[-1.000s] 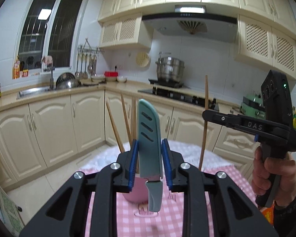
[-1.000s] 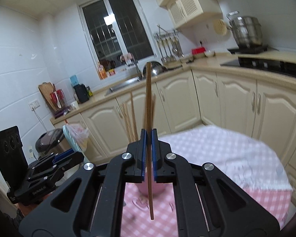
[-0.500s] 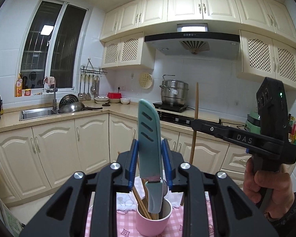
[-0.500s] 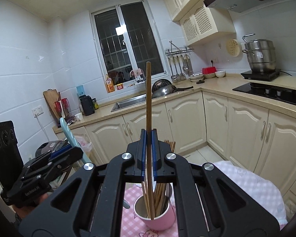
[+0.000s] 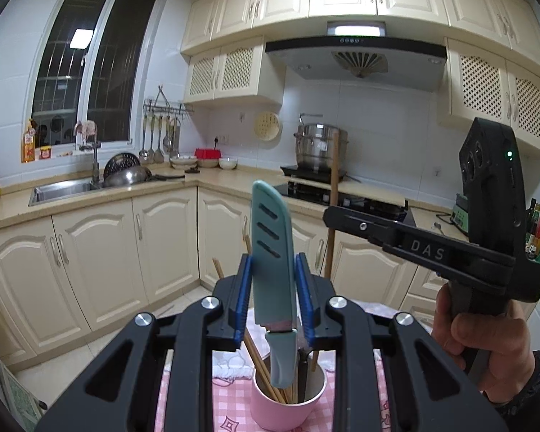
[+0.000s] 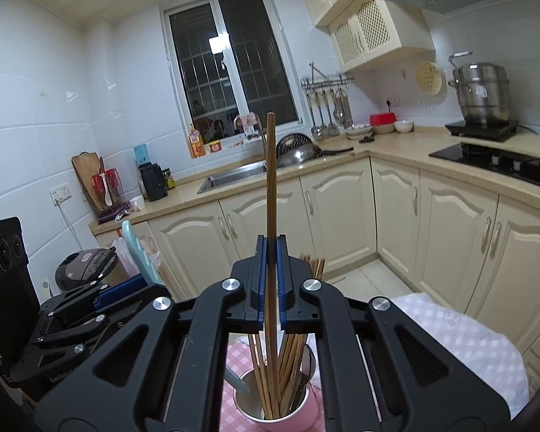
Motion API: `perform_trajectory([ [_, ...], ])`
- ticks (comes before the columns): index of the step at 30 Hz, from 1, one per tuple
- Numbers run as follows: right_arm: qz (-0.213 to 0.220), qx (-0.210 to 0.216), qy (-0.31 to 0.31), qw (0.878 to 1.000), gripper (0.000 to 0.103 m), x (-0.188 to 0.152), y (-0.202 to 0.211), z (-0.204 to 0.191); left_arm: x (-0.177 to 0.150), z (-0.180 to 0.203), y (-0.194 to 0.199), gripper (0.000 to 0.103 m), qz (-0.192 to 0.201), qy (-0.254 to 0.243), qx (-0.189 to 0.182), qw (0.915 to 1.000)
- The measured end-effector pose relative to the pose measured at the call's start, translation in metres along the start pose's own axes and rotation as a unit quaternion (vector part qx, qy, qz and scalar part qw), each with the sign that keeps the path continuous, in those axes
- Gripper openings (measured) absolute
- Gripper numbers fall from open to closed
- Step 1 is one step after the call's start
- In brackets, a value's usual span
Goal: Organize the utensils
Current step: 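Open both tools and pull them back from the pink cup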
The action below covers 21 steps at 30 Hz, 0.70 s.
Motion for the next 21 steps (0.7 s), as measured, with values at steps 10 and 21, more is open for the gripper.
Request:
perform_trajectory([
  [10, -0.017, -0.007, -0.030, 0.999, 0.087, -0.019, 0.002, 0.013, -0.015, -0.001, -0.008, 0.077, -0.018, 0.012, 0.012, 0.9997],
  [21, -0.017, -0.041, -0.059, 0.997, 0.097, -0.021, 0.041, 0.025, -0.002, 0.012, 0.044, 0.097, 0.019, -0.002, 0.083, 0.9964],
])
Point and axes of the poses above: each gripper's, at about its wrist camera, not at the fingertips, and y roughly against the way its jaws point, z to its right, x to its top, the point moved 1 cm from there along -y, roughly the way its jaws point, and after that the axes turned 7 degrees about x, right-handed, at the moved point
